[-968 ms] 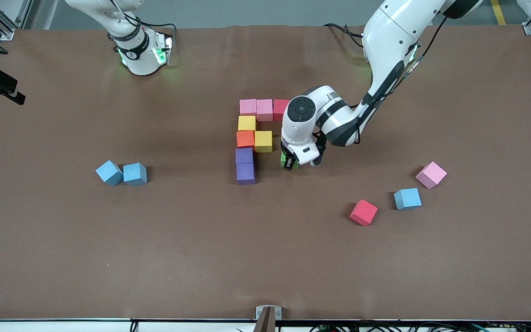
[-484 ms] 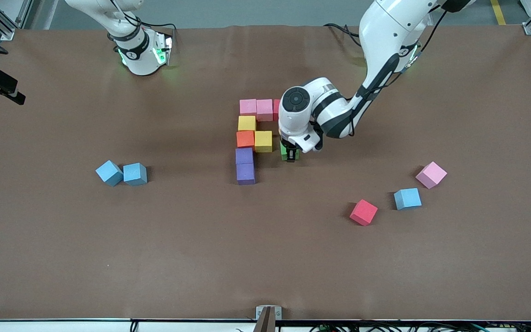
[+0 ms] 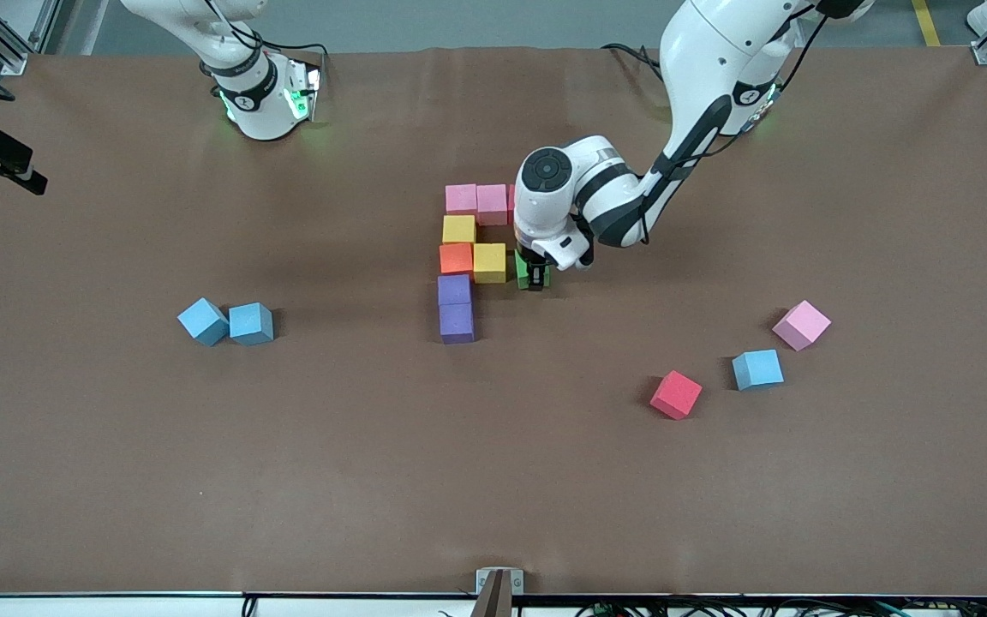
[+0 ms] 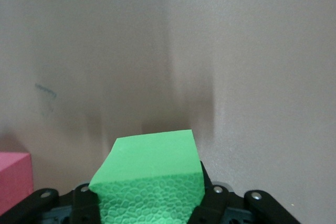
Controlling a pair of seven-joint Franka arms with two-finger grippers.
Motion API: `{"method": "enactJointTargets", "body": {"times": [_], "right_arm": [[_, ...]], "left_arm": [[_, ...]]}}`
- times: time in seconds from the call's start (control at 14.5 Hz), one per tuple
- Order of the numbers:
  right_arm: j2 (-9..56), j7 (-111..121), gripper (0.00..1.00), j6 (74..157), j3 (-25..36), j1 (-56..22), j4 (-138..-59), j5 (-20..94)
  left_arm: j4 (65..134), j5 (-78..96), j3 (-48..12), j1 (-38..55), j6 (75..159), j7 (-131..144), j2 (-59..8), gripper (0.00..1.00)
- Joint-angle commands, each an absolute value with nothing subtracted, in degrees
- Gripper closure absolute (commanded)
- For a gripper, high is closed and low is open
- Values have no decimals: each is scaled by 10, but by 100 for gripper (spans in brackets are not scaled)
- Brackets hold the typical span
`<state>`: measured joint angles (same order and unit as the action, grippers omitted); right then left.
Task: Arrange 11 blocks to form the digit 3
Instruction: 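Place the green cube beside the yellow cube with the left gripper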
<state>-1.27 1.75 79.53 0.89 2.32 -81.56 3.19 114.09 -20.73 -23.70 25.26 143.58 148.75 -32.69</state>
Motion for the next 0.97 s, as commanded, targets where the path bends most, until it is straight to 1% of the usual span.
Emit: {"method": "enactJointTargets", "body": {"times": [0.0,0.9], "right_arm": [[-9,24,0,791,2,33,-806,27],[-8,24,0,791,2,33,-806,28]], "left_arm": [[1159,-237,-241,253,1448,1500,-315,73],[1155,-253,-243,256,1489,1492,-341,72]]}}
